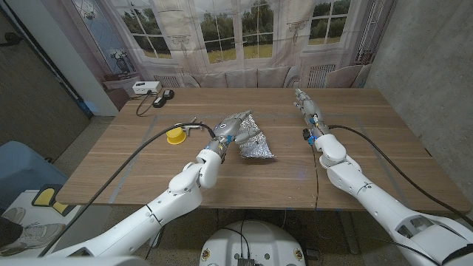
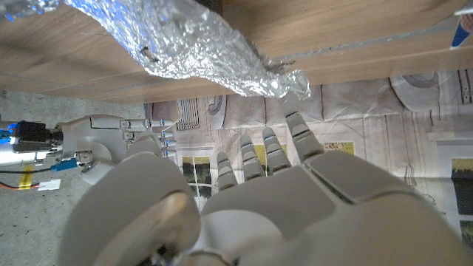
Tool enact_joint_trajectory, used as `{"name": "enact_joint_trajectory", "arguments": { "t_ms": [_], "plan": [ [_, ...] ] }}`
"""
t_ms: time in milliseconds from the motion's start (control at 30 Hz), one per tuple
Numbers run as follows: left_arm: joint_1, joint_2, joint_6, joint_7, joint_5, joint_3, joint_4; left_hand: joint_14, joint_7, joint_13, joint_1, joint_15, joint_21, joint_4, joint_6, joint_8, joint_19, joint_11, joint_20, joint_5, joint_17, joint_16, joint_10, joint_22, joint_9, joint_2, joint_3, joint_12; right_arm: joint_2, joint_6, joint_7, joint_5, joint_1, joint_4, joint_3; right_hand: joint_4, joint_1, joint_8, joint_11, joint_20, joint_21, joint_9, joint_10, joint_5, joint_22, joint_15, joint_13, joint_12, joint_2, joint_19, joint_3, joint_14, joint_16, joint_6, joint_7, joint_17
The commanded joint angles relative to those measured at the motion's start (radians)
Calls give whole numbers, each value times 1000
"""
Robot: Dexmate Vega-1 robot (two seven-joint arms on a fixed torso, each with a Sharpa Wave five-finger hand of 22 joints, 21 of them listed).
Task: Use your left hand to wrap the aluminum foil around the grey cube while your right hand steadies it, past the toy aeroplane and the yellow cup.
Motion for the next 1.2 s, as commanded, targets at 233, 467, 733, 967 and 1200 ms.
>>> {"name": "enact_joint_trajectory", "arguments": {
  "t_ms": [233,467,733,967,1200],
  "plan": [
    [-120,3,-330,123,-211,70,247,-5,-9,-30,-37,-62,-61,-1,44,11,-23,-50,-42,65,2,16,31,4,0,-70,-72,28,2,14,10,18,5,28,7,4,0,-2,-1,2,5,3,11,8,3,1,-1,-1,-6,1,2,19,8,4,-2,2],
    [-146,6,-291,94,-166,95,217,52,-10,-31,7,-93,-83,-16,110,25,-11,-39,-53,104,1,25,95,6,2,-59,-77,46,3,30,11,26,3,43,14,4,-1,-1,-3,2,5,3,11,8,3,1,-1,-1,-6,1,2,23,9,7,-1,2],
    [-204,31,-125,-99,-57,173,155,79,25,-26,177,-77,-93,-119,95,6,31,-38,-14,89,2,15,95,7,3,-47,-33,36,10,68,8,37,-3,68,28,4,-2,-1,-3,3,5,3,12,8,3,2,-1,-1,-6,1,2,25,10,7,-1,2],
    [-259,36,10,-280,24,236,126,19,87,-21,214,-12,-99,-147,-46,-8,53,9,0,102,3,8,-10,9,7,-99,-68,11,11,77,2,36,-3,76,32,7,-5,-1,1,2,6,3,22,9,3,2,-1,2,-4,3,3,30,11,10,-1,3],
    [-307,38,69,-413,85,292,126,-30,103,-17,225,30,-91,-152,-132,-4,94,46,-4,141,6,8,-98,11,9,-136,-109,7,17,76,3,34,6,92,29,8,-7,0,2,1,7,3,23,9,3,2,-1,2,-3,4,3,33,12,11,-1,3]
  ]
}}
